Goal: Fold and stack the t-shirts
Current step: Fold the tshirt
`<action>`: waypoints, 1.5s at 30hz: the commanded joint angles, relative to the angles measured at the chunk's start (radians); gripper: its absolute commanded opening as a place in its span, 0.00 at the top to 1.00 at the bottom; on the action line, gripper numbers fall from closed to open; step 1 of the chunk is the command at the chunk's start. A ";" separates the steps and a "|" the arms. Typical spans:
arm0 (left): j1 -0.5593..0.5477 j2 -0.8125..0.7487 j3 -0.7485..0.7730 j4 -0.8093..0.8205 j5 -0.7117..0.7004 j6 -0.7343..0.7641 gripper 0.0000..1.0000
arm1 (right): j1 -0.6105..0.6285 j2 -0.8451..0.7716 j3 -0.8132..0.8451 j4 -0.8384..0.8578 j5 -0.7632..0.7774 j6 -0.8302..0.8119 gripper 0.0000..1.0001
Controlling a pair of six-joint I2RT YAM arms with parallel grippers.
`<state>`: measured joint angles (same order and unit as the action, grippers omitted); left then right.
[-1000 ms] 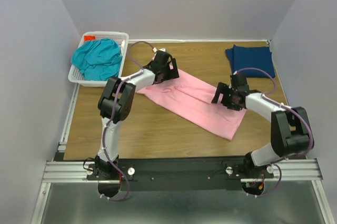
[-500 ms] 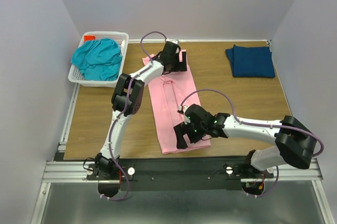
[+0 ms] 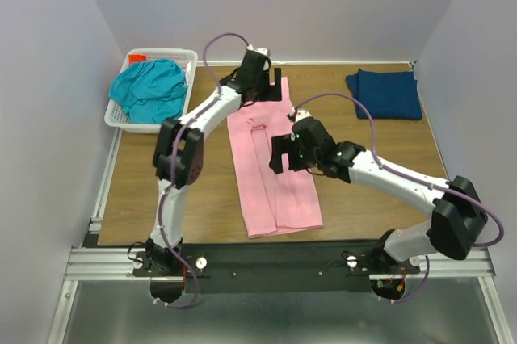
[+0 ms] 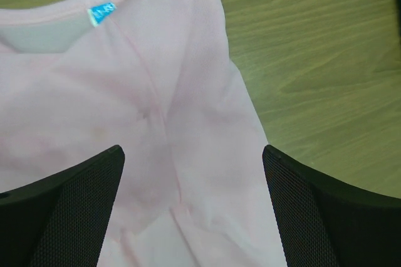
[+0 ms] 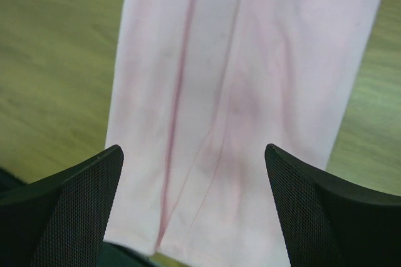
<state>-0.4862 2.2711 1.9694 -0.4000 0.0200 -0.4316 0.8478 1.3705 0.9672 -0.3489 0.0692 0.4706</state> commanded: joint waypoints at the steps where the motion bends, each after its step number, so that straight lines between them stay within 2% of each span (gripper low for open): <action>1: 0.063 -0.399 -0.195 0.107 -0.095 -0.009 0.02 | -0.079 0.137 0.102 -0.010 0.092 -0.012 0.00; 5: 0.112 -0.612 -0.485 0.130 -0.184 -0.065 0.02 | -0.130 0.289 0.299 -0.007 0.086 -0.073 0.00; 6: 0.113 -0.683 -0.541 0.128 -0.252 -0.114 0.02 | -0.138 0.326 0.342 -0.006 0.116 -0.096 0.00; 8: 0.116 -0.751 -0.710 0.153 -0.272 -0.148 0.02 | -0.162 0.464 0.481 -0.007 0.135 -0.144 0.00; 12: 0.115 -0.939 -0.956 0.236 -0.213 -0.205 0.02 | -0.237 0.697 0.698 -0.007 0.103 -0.135 0.00; 18: 0.110 -1.076 -1.242 0.395 -0.088 -0.248 0.02 | -0.266 0.950 0.921 -0.013 0.104 -0.184 0.00; 20: 0.110 -1.117 -1.312 0.475 -0.037 -0.259 0.02 | -0.268 0.990 0.979 -0.013 0.112 -0.204 0.00; 26: 0.107 -1.130 -1.356 0.507 0.041 -0.262 0.02 | -0.300 1.072 0.983 -0.016 0.162 -0.175 0.00; 35: 0.100 -1.038 -1.360 0.546 0.121 -0.292 0.02 | -0.371 1.043 0.877 -0.016 0.284 -0.093 0.00; 40: 0.067 -0.980 -1.342 0.534 0.168 -0.256 0.02 | -0.398 1.052 0.916 -0.016 0.233 -0.141 0.00; 45: 0.038 -0.956 -1.346 0.448 0.169 -0.228 0.02 | -0.398 1.033 0.950 -0.018 0.187 -0.185 0.00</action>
<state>-0.4320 1.3052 0.6147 0.1009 0.1513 -0.6937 0.4480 2.3901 1.8999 -0.2943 0.2920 0.3172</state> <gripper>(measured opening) 0.983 0.998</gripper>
